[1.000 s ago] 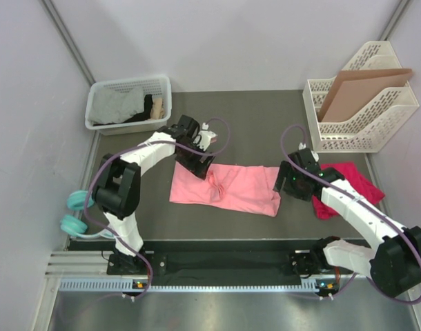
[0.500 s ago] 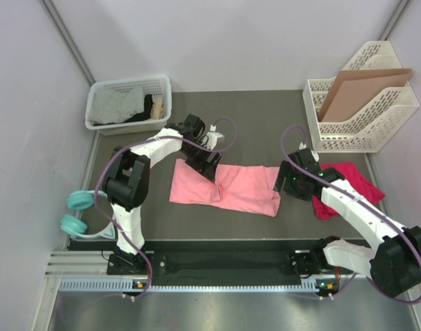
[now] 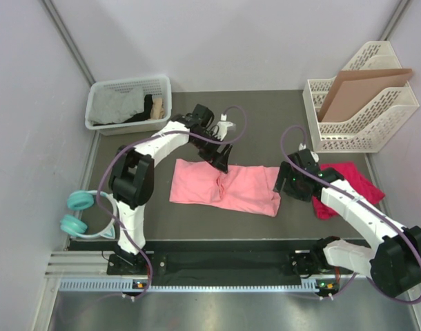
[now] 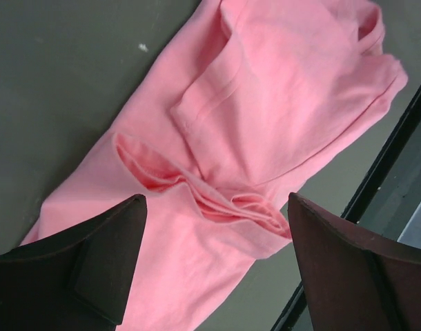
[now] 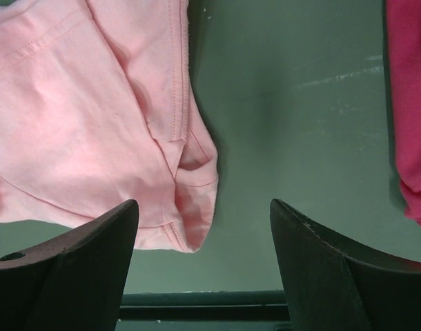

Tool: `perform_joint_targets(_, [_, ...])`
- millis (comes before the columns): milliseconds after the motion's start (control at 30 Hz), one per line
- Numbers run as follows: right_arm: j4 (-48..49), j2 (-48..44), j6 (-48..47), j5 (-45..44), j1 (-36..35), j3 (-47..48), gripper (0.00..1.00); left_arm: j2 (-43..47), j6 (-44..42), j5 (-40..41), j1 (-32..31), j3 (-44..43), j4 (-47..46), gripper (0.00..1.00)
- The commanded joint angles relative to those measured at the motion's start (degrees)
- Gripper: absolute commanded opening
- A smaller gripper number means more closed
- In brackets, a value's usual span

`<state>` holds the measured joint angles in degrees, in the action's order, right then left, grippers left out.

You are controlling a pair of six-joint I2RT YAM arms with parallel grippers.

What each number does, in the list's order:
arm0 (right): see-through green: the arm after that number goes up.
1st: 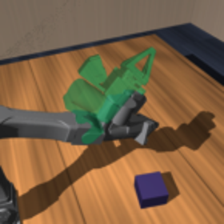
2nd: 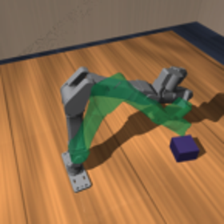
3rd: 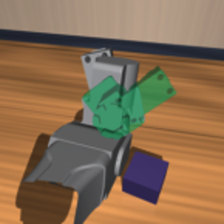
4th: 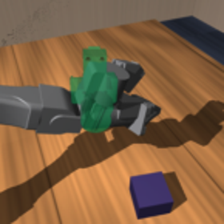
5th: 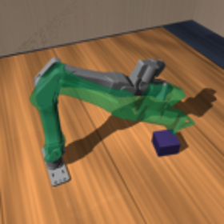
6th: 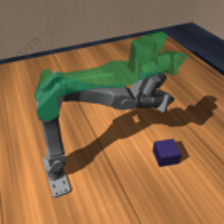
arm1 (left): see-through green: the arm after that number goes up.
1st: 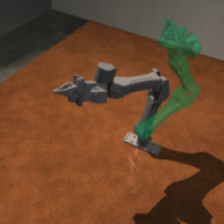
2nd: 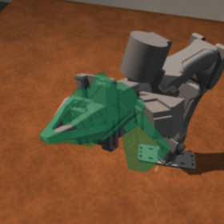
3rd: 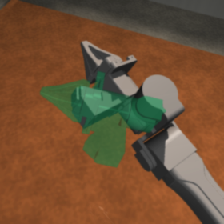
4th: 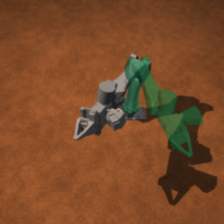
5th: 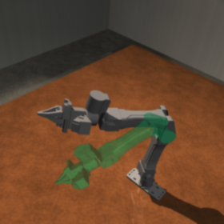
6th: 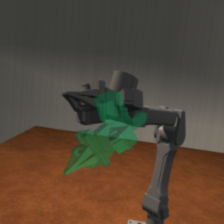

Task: Fold and stack the t-shirts
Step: Fold the tshirt

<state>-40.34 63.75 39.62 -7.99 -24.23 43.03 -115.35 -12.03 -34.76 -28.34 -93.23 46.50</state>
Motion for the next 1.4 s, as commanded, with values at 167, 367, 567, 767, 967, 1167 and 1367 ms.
perform_joint_targets(167, [-1.06, -0.11, -0.68, -2.99, -0.38, 1.79, 0.77, -3.40, 6.05, -11.02, -1.28, -8.88, -0.63, 0.87])
perform_joint_targets(367, [2.35, -3.01, -2.44, 1.29, -0.82, 8.29, 0.78, 9.05, 8.34, -16.13, 8.37, -5.66, -0.53, 0.88])
perform_joint_targets(567, [18.22, 1.53, -0.51, 24.72, -3.19, 12.08, 0.79, 22.78, 5.97, -18.58, 27.87, 5.59, -2.65, 0.91])
perform_joint_targets(767, [25.93, 21.39, 1.69, 32.06, -13.47, 22.43, 0.79, 29.20, -0.18, -13.41, 39.84, 12.19, 0.17, 0.92])
perform_joint_targets(967, [22.85, 40.30, 0.20, 35.59, -19.45, 37.64, 0.78, 32.20, -1.85, -10.33, 41.61, 15.97, 1.31, 0.93])
perform_joint_targets(1167, [23.73, 45.68, 0.99, 37.69, -20.95, 39.33, 0.78, 32.82, -3.00, -9.18, 41.61, 17.91, 1.66, 0.93])
perform_joint_targets(1367, [24.25, 43.84, 0.90, 36.47, -19.81, 31.69, 0.78, 33.52, -3.79, -8.83, 41.70, 19.31, 1.49, 0.93])
